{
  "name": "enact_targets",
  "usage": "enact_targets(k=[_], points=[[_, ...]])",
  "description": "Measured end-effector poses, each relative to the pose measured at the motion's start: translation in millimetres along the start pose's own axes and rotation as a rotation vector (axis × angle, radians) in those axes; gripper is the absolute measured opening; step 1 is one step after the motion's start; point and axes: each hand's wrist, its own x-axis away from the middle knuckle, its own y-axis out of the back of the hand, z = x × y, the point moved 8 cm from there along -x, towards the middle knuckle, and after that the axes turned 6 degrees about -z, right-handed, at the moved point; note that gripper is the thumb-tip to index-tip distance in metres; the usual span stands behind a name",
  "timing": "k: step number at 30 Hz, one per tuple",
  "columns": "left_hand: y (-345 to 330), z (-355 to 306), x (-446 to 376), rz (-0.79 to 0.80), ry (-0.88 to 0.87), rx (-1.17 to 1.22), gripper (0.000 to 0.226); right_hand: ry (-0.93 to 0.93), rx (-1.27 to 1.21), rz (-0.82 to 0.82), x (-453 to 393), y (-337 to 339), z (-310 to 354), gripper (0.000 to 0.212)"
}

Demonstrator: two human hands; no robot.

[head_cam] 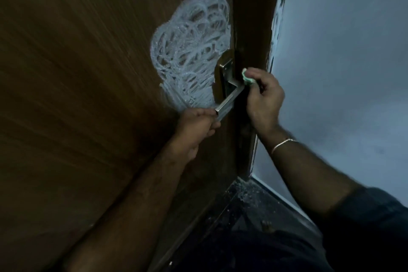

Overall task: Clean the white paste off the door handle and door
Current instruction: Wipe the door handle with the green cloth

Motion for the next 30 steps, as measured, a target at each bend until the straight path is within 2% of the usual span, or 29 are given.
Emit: enact_targets(k=[2,4,5,7,9,12,17,19,21,23,26,28,30], points=[[0.8,-1.9,0.0,-0.020,-0.008,0.010,0.017,0.425,0.196,0.370,-3.8,-30.0,31.6,0.034],[-0.2,0.2,1.5,-0.030,-0.010,0.031,0.018,0.658,0.544,0.783,2.9,-60.5,28.8,0.030],[-1.2,0.4,2.1,-0.030,-0.013,0.038,0.017,0.748,0.670,0.914,4.4,-65.3,24.0,0.027],[-1.7,0.9,3.4,-0.033,-0.015,0.043,0.016,0.922,0.781,1.070,5.5,-64.4,19.5,0.030],[-0.8,0.5,3.7,-0.051,-0.025,0.048,0.018,1.043,0.834,1.162,4.2,-62.5,21.7,0.047],[-1.1,0.8,4.6,-0.079,-0.050,0.043,0.025,1.022,0.870,1.151,9.0,-65.1,28.6,0.055],[-3.8,3.8,5.7,-0.098,-0.012,0.120,0.023,0.769,0.889,0.946,29.2,-59.5,34.7,0.027],[-3.2,3.1,3.2,-0.130,0.018,0.144,0.017,0.755,0.835,0.956,56.3,-67.6,43.9,0.021],[-2.2,6.5,0.4,-0.157,0.081,0.220,0.022,0.809,0.770,0.990,78.5,-69.8,50.4,0.021],[-4.5,7.8,-1.4,-0.152,0.106,0.247,0.024,0.756,0.789,0.989,58.3,-60.9,47.8,0.024],[-5.7,7.3,-0.3,-0.167,0.111,0.237,0.021,0.610,0.874,0.831,4.2,-44.1,32.3,0.026],[-5.3,9.0,1.9,-0.172,0.122,0.260,0.018,0.689,0.867,0.841,28.9,-52.7,38.7,0.023],[-4.2,10.4,1.2,-0.176,0.141,0.304,0.020,0.781,0.787,0.968,72.8,-62.3,47.1,0.021]])
